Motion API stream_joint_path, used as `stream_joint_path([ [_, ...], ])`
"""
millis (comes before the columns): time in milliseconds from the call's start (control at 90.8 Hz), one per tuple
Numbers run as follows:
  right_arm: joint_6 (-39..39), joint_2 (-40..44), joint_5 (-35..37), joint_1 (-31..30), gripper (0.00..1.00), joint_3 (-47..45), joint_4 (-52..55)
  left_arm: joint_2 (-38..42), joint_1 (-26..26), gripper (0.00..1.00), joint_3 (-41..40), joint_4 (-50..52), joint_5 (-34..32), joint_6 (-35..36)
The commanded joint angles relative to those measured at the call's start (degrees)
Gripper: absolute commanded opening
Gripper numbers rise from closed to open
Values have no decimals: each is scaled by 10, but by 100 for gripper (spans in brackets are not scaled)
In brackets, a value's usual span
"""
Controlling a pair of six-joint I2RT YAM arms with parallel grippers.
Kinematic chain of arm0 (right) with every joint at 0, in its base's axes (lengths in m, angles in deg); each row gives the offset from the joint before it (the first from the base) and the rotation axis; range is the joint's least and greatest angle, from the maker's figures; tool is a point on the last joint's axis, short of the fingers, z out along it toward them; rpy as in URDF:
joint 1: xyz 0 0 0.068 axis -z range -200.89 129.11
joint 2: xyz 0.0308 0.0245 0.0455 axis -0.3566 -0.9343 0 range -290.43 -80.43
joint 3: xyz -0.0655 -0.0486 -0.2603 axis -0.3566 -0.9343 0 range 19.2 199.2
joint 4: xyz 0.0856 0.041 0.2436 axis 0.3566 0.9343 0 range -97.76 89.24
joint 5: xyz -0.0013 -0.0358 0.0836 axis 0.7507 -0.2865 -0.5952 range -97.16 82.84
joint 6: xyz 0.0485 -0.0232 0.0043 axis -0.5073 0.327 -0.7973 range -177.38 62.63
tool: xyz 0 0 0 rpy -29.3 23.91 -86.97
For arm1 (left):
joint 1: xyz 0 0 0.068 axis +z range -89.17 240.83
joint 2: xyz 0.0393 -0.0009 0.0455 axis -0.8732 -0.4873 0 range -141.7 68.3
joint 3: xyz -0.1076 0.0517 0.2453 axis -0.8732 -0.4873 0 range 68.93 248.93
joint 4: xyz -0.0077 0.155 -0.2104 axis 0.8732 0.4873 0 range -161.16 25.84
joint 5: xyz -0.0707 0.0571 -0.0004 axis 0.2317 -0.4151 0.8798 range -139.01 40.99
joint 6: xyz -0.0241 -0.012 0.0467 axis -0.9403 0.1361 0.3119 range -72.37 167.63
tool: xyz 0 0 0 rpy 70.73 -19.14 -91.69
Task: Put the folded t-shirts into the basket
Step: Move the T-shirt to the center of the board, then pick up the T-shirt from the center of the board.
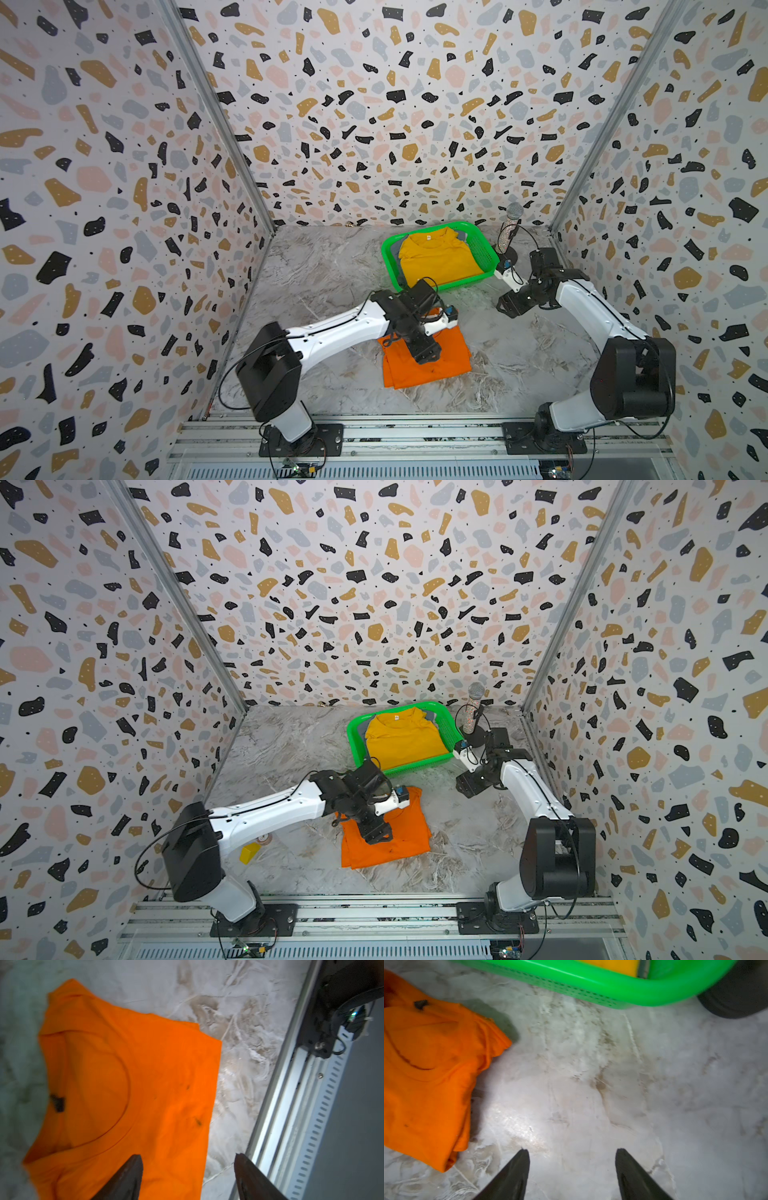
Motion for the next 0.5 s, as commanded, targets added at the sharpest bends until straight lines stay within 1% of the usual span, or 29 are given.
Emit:
stream_joint_path([
  [0,5,7,-61,-44,72,-19,7,27,75,73,-57,9,-42,50],
  [99,6,-35,-70,-80,73,-2,-1,39,143,74,-87,-4,-32,54],
  [209,9,-81,-72,-111,73,22,-22,19,189,74,-84,-12,-26,54],
  [297,18,-102,-69,-135,73,29,-48,-5,203,74,-80,-27,-37,54],
  [484,64,-132,-20,-175,73,39,-83,-47,206,73,-74,-55,-46,53],
])
